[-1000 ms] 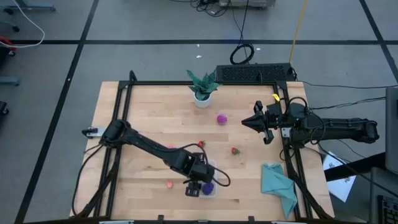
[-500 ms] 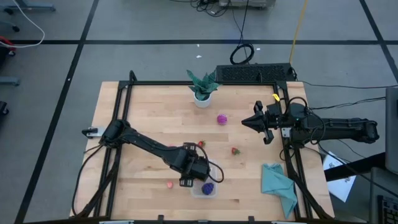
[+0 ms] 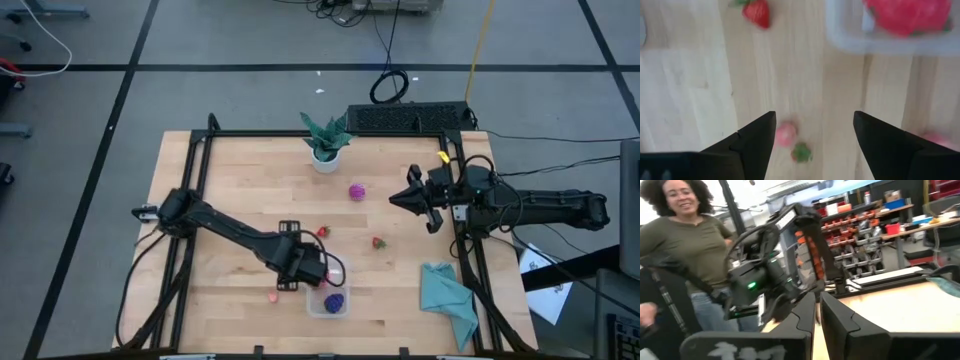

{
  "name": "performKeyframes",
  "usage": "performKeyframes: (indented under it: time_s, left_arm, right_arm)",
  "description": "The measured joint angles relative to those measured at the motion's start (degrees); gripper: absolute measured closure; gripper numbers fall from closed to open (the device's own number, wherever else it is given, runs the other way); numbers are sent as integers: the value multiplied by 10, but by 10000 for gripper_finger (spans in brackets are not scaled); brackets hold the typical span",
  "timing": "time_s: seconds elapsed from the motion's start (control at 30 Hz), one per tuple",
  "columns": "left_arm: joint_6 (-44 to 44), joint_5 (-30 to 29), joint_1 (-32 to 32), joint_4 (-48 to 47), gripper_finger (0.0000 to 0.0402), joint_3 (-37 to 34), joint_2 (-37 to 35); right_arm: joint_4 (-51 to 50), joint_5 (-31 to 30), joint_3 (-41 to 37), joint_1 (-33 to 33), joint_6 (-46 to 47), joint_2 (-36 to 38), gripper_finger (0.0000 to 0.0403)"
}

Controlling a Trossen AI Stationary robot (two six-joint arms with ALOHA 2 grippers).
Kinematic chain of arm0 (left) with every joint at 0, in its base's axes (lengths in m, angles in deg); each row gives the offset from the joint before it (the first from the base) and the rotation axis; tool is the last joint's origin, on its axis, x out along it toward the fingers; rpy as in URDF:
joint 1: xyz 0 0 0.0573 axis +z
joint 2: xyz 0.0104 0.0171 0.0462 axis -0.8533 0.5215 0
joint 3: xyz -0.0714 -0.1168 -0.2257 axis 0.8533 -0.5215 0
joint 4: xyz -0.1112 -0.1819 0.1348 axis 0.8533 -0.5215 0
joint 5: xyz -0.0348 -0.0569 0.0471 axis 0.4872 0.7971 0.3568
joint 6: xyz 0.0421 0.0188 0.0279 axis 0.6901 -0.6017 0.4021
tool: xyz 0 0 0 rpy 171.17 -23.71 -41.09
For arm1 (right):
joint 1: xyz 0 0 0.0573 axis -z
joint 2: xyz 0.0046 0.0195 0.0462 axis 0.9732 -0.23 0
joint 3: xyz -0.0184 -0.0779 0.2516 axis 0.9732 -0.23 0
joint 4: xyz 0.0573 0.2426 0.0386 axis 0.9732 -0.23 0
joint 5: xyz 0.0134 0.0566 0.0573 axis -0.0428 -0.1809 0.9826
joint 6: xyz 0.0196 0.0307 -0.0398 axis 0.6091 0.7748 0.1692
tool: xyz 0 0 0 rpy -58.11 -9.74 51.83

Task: Pick and placing Produce into tupperware
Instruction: Put the top pink peach into the transparent container

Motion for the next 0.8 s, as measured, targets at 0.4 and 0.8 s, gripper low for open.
performKeyframes:
  time_s: [0.4,0.8]
  left_arm:
    - [-53,-1,36,138,155,-251,-234]
    - [-88,14,98,231,156,-443,-357]
  right_arm:
    - [5,13,0,0,-1,3,385]
    - [6,13,0,0,12,3,385]
